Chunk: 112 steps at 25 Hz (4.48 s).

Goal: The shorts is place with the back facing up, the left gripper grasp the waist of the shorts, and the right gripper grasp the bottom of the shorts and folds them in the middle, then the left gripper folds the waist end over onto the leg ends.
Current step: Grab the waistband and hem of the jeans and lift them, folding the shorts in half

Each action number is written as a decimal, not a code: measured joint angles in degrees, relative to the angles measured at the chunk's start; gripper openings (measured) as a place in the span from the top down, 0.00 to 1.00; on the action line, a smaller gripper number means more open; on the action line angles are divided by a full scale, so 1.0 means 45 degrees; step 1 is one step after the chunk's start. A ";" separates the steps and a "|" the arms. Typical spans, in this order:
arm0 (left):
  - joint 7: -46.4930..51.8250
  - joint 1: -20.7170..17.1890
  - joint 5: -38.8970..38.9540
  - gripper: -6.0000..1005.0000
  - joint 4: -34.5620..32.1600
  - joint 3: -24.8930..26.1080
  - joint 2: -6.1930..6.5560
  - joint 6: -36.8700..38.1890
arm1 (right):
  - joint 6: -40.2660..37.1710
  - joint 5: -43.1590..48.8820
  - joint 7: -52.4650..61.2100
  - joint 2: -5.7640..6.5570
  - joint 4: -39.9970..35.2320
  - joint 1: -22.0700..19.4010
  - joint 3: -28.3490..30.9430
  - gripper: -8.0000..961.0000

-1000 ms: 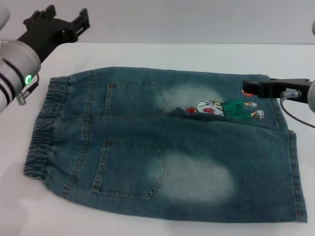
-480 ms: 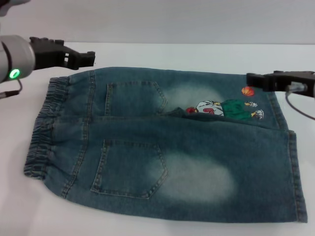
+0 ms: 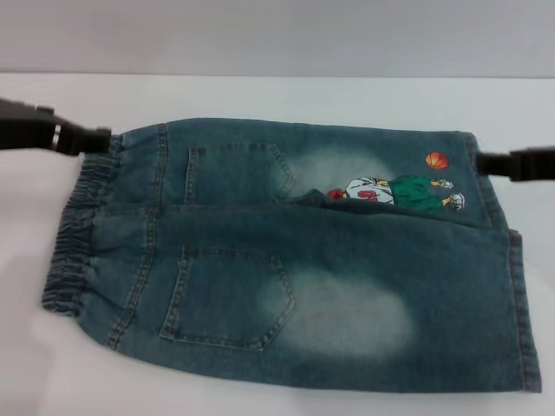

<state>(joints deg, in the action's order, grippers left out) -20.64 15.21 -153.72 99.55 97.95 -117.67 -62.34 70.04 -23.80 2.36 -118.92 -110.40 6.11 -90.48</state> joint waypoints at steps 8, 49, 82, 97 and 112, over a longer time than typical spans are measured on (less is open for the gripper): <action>0.0510 -0.0446 -0.0498 0.22 0.0774 0.0666 -0.0020 -0.3879 | 0.2897 0.0231 -0.0129 -0.0086 -0.1673 -0.0499 0.0984 0.33; 0.2715 0.0070 -0.0888 0.26 -0.2035 -0.0243 -0.0071 -0.5436 | 0.1447 0.0642 -0.0233 -0.0018 0.0237 -0.0050 0.0399 0.33; 0.3049 0.0478 -0.1358 0.29 -0.2521 -0.0861 -0.0098 -0.5561 | 0.1586 0.0624 -0.0550 -0.0018 0.0157 -0.0050 0.0400 0.33; 0.3396 0.0525 -0.1438 0.49 -0.2347 -0.0579 -0.0071 -0.5477 | 0.1588 0.0643 -0.0718 0.0002 0.0123 -0.0050 0.0559 0.33; 0.3560 0.0373 -0.1467 1.00 -0.1606 -0.0621 -0.0067 -0.5626 | 0.1484 0.0642 -0.0889 0.0002 0.0242 -0.0146 0.0580 0.33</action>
<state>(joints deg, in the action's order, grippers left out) -4.61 16.88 -160.32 92.32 95.15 -117.97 -87.66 76.71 -20.92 -1.64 -118.91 -109.31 5.46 -87.87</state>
